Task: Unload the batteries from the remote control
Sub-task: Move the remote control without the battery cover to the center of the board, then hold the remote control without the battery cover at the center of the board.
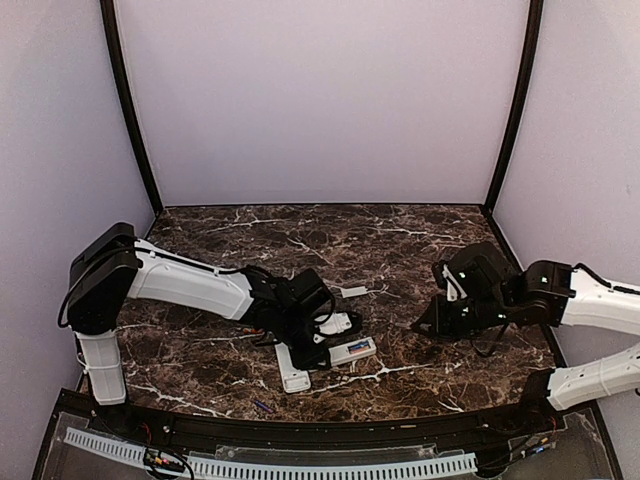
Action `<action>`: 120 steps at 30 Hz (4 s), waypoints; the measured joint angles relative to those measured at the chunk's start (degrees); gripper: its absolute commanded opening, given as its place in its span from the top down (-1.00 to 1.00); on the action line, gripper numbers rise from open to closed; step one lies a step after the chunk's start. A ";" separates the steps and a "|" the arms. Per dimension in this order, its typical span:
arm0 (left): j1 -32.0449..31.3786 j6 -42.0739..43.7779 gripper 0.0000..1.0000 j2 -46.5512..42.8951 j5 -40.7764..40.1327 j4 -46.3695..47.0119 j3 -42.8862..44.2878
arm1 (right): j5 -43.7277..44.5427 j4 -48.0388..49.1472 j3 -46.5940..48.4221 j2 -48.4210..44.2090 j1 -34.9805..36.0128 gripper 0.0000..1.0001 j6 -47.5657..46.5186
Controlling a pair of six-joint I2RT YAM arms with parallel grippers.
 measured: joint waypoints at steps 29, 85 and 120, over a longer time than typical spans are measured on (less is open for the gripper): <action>-3.52 4.31 -0.14 -0.68 -6.10 1.92 -1.44 | -8.68 7.10 -3.67 7.04 2.84 1.00 -3.52; -4.15 5.42 0.37 -0.68 -6.73 1.92 -1.44 | -8.24 8.13 -3.93 10.14 4.37 1.00 3.34; -4.74 6.23 0.41 -0.90 -7.32 0.85 -1.27 | -16.31 17.33 -5.79 4.28 5.29 1.00 9.09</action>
